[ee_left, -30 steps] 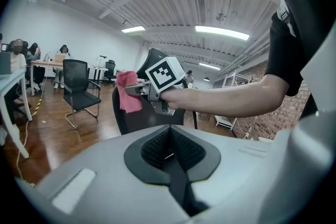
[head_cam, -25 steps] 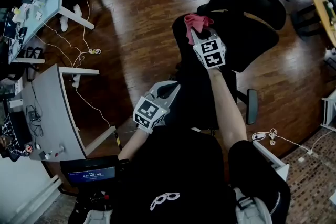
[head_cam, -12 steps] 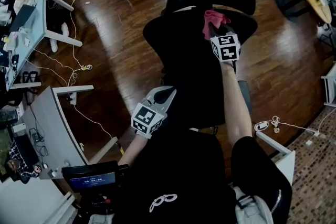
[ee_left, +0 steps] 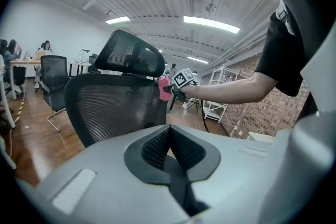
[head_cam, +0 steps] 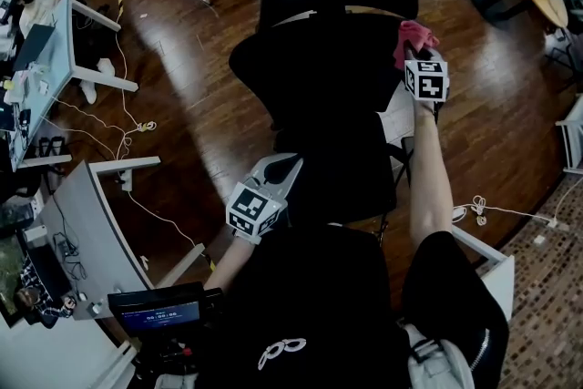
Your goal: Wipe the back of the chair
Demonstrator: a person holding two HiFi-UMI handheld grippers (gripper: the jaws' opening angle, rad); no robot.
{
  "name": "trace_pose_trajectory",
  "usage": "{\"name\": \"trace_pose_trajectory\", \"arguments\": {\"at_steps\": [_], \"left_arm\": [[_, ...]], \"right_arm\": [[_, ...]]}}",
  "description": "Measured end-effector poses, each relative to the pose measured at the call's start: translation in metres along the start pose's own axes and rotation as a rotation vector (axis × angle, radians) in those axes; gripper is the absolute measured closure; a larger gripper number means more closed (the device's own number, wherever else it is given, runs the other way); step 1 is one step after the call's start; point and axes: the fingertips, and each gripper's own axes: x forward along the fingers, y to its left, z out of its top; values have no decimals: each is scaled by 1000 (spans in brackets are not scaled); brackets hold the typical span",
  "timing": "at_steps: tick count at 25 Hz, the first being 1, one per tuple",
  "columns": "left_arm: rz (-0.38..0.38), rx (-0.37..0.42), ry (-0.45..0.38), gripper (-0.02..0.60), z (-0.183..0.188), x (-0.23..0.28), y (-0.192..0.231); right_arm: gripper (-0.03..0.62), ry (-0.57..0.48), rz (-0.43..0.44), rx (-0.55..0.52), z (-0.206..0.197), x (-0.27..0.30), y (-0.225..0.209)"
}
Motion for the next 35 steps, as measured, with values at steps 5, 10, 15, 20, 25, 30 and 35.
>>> {"name": "trace_pose_trajectory", "arguments": {"at_steps": [5, 10, 15, 20, 25, 30, 35], "left_arm": [[-1, 0, 6, 594, -2, 2, -4], [4, -1, 4, 594, 0, -1, -2], [14, -5, 1, 594, -4, -4, 4], [28, -12, -7, 594, -1, -11, 9], [50, -22, -15, 594, -5, -26, 18], [69, -29, -18, 594, -12, -41, 30], [91, -30, -20, 594, -19, -45, 35]], "right_arm": [[545, 46, -89, 61, -28, -6, -38], [545, 85, -103, 83, -44, -3, -37], [545, 89, -28, 40, -44, 12, 13], [545, 78, 77, 0, -33, 24, 86], [545, 59, 180, -35, -22, 30, 168], [545, 35, 321, -107, -8, 31, 266], [545, 13, 459, -180, -6, 31, 347]]}}
